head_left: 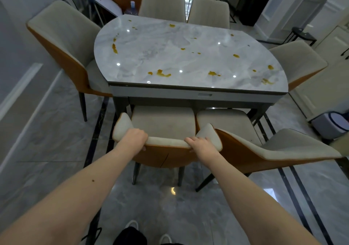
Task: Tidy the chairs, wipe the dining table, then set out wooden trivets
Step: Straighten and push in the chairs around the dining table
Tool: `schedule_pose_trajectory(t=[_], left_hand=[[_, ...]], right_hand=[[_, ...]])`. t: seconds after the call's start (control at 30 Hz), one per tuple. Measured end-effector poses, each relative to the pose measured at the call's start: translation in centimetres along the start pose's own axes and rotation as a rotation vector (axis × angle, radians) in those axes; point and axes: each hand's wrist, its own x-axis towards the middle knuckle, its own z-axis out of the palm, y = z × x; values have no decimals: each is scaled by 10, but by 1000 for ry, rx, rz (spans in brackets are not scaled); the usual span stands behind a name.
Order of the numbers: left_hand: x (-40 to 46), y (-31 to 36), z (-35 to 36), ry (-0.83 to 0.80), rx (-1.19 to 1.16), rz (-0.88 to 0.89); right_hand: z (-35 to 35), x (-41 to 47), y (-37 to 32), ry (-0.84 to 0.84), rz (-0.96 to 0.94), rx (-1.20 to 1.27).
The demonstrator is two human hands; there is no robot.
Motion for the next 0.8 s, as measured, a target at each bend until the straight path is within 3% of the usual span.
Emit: schedule_pose_trajectory(t=[0.8], left_hand=[[-1,23,-7,-5,-39,-27]], right_hand=[[8,4,27,15,-17,-8]])
